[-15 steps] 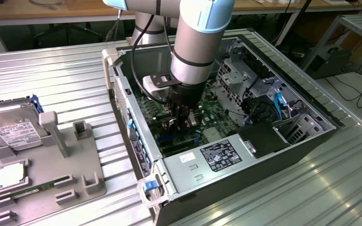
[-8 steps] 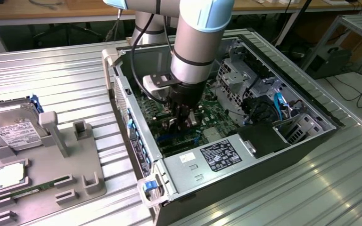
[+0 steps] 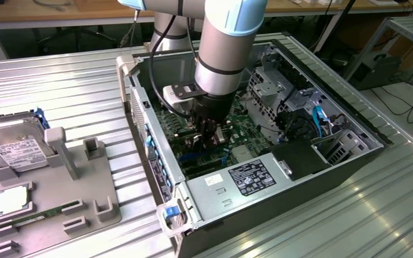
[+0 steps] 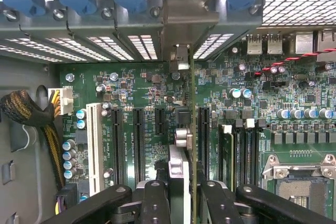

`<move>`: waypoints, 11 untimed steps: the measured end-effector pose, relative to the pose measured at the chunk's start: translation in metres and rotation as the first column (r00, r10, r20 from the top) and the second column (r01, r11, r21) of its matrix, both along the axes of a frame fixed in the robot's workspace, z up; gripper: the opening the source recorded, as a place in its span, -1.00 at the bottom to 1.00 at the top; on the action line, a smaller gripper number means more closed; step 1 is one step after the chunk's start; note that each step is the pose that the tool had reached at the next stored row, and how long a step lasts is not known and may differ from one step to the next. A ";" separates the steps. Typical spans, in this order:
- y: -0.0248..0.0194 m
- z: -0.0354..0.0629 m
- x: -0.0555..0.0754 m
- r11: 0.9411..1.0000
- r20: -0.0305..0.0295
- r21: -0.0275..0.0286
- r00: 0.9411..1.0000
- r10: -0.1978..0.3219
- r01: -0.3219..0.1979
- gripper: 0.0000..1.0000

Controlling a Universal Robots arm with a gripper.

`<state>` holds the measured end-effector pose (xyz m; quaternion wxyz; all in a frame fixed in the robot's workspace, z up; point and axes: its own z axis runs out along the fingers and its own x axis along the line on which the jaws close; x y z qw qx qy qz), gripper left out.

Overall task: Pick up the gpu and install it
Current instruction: 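Insert the gpu into the slot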

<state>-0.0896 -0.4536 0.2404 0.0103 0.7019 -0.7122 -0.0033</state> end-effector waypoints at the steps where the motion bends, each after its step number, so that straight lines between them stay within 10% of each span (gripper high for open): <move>1: 0.0000 0.0000 0.000 1.000 0.000 0.000 1.000 0.000 0.000 -0.44; 11: 0.0002 0.0001 0.003 1.000 0.007 -0.005 1.000 0.000 0.000 -0.44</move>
